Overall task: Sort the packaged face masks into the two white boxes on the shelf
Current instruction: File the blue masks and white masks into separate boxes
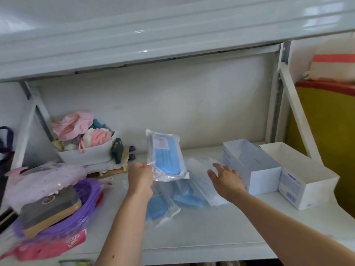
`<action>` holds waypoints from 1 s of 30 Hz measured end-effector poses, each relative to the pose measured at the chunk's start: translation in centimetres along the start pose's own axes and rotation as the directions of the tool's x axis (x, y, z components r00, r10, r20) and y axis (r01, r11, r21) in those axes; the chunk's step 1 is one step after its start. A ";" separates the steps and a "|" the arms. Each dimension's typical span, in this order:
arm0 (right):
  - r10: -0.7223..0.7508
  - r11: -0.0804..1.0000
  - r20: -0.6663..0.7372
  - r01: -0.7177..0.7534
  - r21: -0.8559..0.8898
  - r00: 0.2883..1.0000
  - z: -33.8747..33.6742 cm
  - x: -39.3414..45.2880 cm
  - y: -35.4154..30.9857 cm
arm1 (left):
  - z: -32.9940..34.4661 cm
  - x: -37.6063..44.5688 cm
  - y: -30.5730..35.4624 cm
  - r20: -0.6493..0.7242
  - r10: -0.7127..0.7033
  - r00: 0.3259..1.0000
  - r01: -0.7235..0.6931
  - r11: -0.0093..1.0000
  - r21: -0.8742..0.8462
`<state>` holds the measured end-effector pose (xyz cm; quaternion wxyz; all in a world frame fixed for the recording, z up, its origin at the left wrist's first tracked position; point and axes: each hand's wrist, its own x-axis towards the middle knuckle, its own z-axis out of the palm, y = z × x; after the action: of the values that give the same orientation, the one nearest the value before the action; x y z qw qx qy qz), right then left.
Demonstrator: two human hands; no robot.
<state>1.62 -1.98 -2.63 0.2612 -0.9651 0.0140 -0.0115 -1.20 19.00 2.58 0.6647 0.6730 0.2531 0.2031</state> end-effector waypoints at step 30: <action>0.170 0.957 0.279 -0.226 0.180 0.945 0.6 4.8 2.5 | 12.8 0.9 -5.9 0.269 -0.198 0.943 -0.043 0.728 0.685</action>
<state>6.39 -4.01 -4.38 0.3608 -0.9189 0.0756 0.1403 6.90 9.34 -3.79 0.4114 0.8819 0.2256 -0.0454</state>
